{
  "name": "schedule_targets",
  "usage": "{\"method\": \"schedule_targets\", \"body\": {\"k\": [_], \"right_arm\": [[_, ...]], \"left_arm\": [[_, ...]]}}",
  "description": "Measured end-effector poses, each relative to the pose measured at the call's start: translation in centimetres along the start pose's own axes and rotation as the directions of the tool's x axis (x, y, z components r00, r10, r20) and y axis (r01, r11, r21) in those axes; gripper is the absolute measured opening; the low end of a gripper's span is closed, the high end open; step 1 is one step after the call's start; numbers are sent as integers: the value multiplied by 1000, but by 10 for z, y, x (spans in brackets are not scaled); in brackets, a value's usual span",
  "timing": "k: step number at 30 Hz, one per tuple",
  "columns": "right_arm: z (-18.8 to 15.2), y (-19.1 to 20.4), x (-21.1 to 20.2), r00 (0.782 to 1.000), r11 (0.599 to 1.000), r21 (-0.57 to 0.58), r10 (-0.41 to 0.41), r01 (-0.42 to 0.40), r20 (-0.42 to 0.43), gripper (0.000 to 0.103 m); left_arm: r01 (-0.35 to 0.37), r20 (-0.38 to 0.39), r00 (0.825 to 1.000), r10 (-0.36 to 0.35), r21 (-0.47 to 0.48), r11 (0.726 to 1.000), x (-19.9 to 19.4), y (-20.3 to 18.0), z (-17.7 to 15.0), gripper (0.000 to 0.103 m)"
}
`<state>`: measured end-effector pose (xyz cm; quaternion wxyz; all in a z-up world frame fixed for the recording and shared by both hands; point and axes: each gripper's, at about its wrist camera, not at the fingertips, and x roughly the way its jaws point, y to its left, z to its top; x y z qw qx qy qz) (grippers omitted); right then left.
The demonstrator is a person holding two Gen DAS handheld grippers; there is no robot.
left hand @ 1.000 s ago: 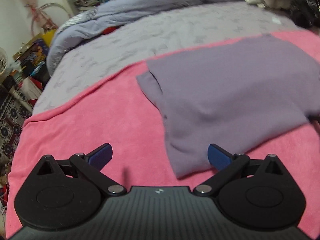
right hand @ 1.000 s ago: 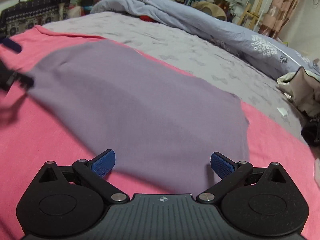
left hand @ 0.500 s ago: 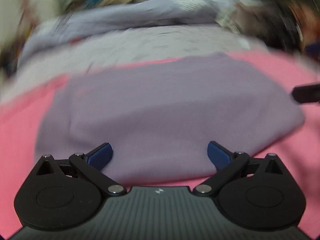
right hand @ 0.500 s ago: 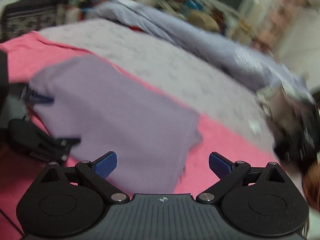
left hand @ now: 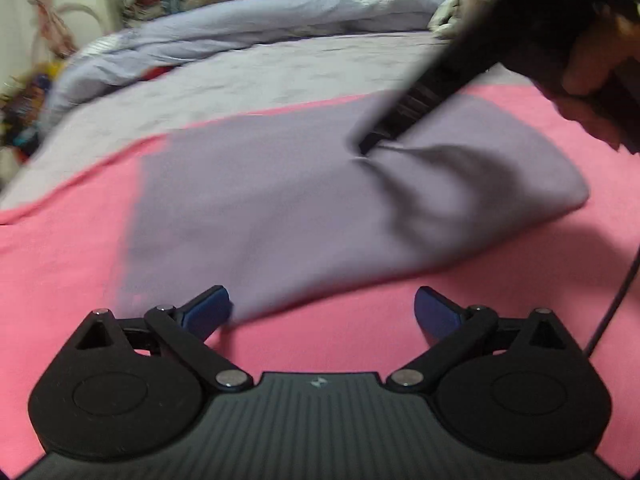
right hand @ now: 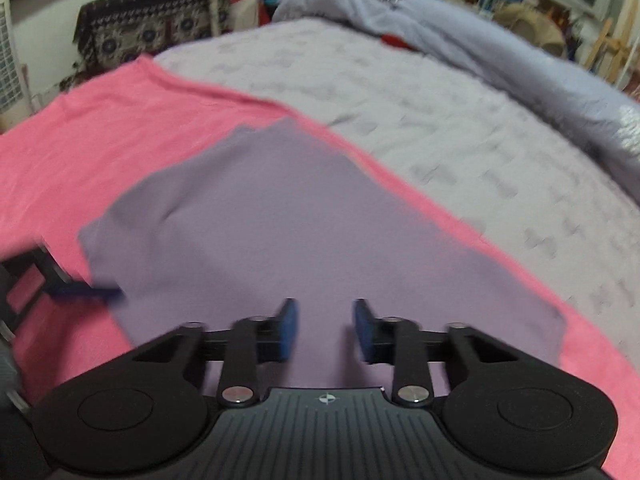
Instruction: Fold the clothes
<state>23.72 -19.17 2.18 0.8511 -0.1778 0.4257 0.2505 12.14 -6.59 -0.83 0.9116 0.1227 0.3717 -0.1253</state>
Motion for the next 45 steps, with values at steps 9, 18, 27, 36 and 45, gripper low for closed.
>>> {"method": "schedule_targets", "body": {"k": [9,18,27,36,45], "right_arm": [[-61,74,-16,993,993,-29,-112,111,-29,12],[-72,75,-32,994,973,201,-105,112,-43,11],[-72,3,-77,998,850,523,-51,63,-36,9],[-4,-20,-9,998,844,535,14,23,-65,6],[53,-60,74,983,812,554,-152,183,-101,0]], "left_arm": [[-103,7,994,105,-156,982,-6,92,59,71],[137,-21,990,-137,41,990,41,32,106,68],[64,-12,998,-63,203,977,30,-10,34,69],[179,-7,984,-180,152,972,35,-21,29,75],[175,52,983,-176,30,984,30,-13,12,75]]}}
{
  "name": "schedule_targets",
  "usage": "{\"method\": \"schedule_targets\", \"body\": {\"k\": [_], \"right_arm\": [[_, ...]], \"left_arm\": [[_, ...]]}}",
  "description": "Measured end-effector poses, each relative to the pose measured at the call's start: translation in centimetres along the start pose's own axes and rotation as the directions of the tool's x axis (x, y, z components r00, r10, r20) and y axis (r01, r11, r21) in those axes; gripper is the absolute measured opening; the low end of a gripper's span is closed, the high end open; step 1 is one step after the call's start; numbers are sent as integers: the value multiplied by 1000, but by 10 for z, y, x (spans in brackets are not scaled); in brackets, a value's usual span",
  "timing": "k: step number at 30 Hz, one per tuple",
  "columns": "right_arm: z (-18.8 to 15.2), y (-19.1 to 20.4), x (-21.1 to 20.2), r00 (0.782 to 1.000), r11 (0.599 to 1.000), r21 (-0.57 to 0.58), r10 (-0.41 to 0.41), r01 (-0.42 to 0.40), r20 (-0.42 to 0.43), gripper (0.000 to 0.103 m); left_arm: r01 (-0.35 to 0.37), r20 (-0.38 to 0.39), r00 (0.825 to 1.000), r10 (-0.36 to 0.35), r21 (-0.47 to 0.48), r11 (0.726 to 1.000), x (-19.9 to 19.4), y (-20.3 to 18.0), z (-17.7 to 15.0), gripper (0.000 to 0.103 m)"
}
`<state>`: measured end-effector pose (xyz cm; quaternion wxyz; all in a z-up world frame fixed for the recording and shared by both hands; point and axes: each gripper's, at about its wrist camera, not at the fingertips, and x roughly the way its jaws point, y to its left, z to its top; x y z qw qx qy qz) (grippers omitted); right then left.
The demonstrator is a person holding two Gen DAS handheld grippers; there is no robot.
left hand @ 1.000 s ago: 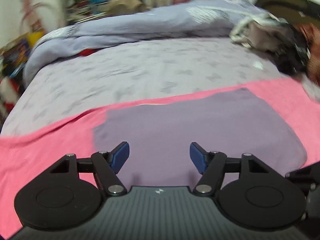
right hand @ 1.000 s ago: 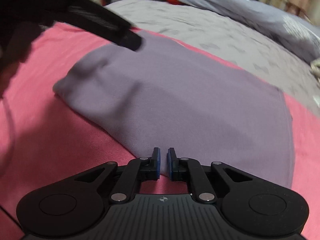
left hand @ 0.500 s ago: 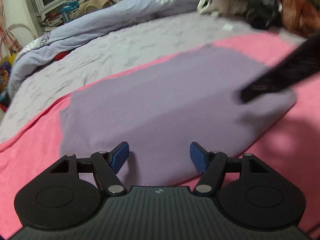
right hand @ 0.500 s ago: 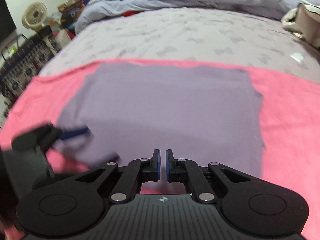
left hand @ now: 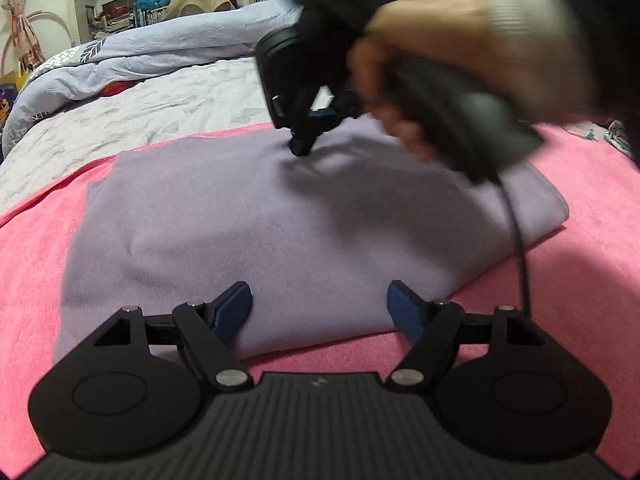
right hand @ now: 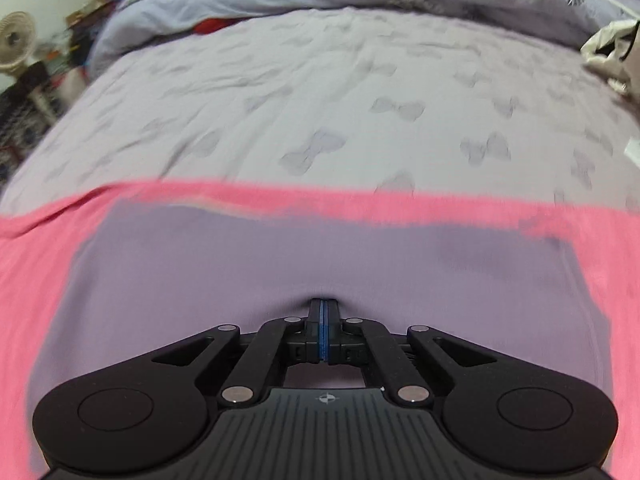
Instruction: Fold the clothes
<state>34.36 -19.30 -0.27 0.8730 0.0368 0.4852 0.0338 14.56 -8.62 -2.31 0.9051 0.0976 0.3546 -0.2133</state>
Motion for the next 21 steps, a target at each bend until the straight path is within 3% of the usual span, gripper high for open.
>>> {"method": "schedule_targets", "body": {"k": [3,6,10,11,12,13,14,15,17,19,21], "right_arm": [[22,1,25,995,996,-38,-73,75,61,0],[48,-3,48,995,997,0,-78,78,69,1],[87,-16,63,1000,1000,15,-7,7,-11,5],[88,-25,55,999,998,41,40,-39,-15,16],[85,-34,41,996,994,62,85,-86,13,32],[76,-44,22,990,988,80,128,-132,63,42],[63,-57,0,979,979,102,166,-178,118,64],[47,-71,-19,967,967,131,196,-218,161,77],[11,-102,-56,944,935,210,238,-287,229,79],[-30,-133,-81,940,888,328,259,-322,222,79],[-74,-159,-102,952,845,443,233,-298,196,79]], "left_arm": [[-2,7,1000,2,2,1000,-2,0,-2,75],[-1,8,1000,1,0,1000,-2,2,-1,75],[-6,11,1000,6,2,1000,-5,2,0,77],[-10,10,1000,10,1,1000,-5,3,1,80],[-15,8,1000,15,1,1000,-5,3,2,82],[-21,1,1000,21,-5,1000,-5,6,3,90],[-30,-10,999,30,-12,999,-6,8,4,94],[-39,-15,999,38,-15,999,-7,11,7,94],[-55,-24,998,55,-19,998,-11,16,11,94],[-81,-3,997,81,4,997,-17,19,15,94],[-98,22,995,98,35,995,-22,21,20,94]]}}
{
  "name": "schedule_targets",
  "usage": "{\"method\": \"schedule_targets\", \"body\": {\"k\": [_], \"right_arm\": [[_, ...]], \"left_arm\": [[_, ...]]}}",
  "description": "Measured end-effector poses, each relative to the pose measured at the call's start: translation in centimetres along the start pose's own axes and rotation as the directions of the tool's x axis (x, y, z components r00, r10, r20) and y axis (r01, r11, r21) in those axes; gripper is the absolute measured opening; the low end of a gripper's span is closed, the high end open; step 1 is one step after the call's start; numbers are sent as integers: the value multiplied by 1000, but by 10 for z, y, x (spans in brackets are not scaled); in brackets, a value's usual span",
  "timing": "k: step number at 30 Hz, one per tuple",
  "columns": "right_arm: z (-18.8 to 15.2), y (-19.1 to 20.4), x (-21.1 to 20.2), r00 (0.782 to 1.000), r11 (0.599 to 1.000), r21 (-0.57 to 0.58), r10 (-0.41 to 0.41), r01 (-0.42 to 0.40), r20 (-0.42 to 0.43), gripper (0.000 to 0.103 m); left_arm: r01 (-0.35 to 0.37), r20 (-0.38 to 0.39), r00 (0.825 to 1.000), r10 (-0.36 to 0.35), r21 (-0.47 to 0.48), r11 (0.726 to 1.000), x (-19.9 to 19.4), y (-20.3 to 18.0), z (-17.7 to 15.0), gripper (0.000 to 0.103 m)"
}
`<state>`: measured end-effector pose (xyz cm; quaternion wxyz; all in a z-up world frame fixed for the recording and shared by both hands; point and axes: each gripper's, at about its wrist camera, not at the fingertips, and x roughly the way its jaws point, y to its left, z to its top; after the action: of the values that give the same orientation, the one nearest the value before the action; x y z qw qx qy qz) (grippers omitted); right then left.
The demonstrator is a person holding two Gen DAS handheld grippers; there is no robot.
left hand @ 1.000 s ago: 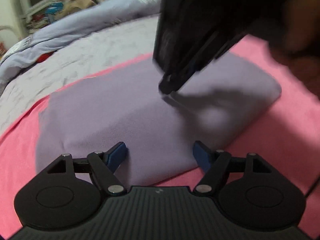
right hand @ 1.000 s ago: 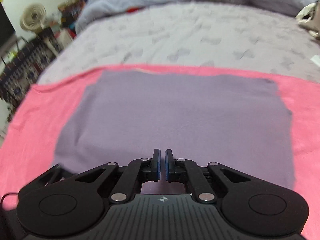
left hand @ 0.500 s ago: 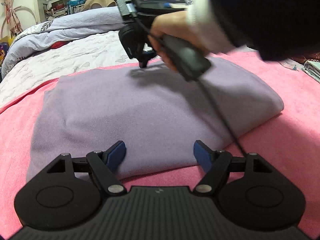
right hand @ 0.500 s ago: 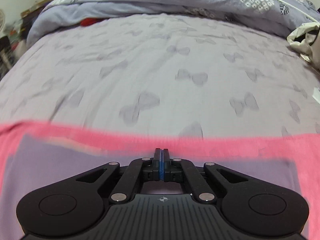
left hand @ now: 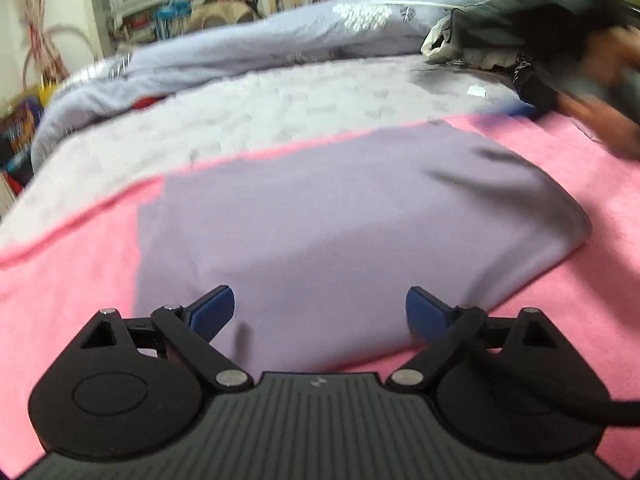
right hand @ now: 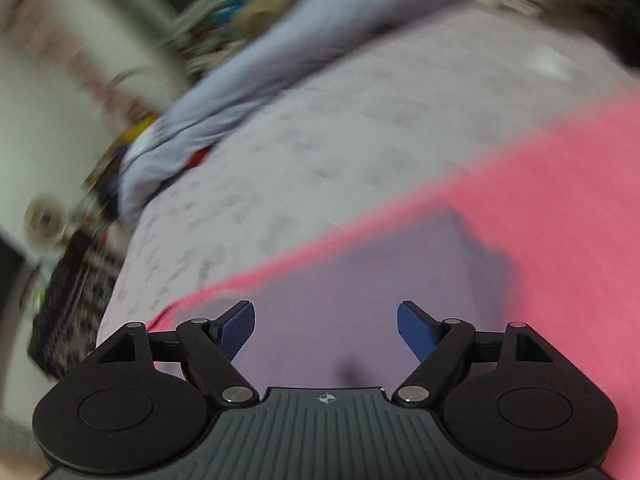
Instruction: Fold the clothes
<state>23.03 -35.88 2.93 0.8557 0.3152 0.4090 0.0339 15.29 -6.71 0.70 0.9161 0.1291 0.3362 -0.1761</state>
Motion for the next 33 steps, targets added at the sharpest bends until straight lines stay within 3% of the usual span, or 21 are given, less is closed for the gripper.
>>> {"method": "schedule_targets", "body": {"k": [2,3,5,7,11,16,20,23,25,27,33], "right_arm": [[-26,-31,-27,999,994,104,-19,23,-41,79],[-39,-46,-38,998,985,172,12,-2,-60,78],[-64,-73,-58,996,950,309,60,-38,-61,77],[-82,-91,-68,997,923,383,48,-23,-56,77],[-101,-109,-71,998,905,424,58,-37,-36,71],[-107,-134,-54,981,829,524,150,-194,126,66],[-112,-138,-45,975,836,507,147,-211,164,41],[-130,-148,-47,973,785,575,190,-231,133,21],[-141,-151,-48,975,788,575,176,-220,133,7],[-141,-153,-42,974,764,603,170,-228,152,6],[-115,-136,-10,970,799,549,189,-243,155,8]], "left_arm": [[-6,15,1000,5,34,999,-1,-1,6,94],[-7,19,1000,6,48,999,-1,-2,9,94],[-17,29,999,15,71,997,0,-7,14,94],[-22,35,999,19,96,995,2,-15,17,94],[-19,25,1000,15,130,991,9,-29,22,95],[-15,-16,1000,18,156,988,27,-42,19,95],[5,-42,999,0,127,992,35,-44,9,95],[32,-81,996,-31,15,999,38,-32,8,95],[38,-99,994,-42,-42,998,39,-27,6,95],[30,-100,994,-36,-57,998,38,-27,5,96],[12,-91,996,-19,-80,997,37,-28,1,96]]}}
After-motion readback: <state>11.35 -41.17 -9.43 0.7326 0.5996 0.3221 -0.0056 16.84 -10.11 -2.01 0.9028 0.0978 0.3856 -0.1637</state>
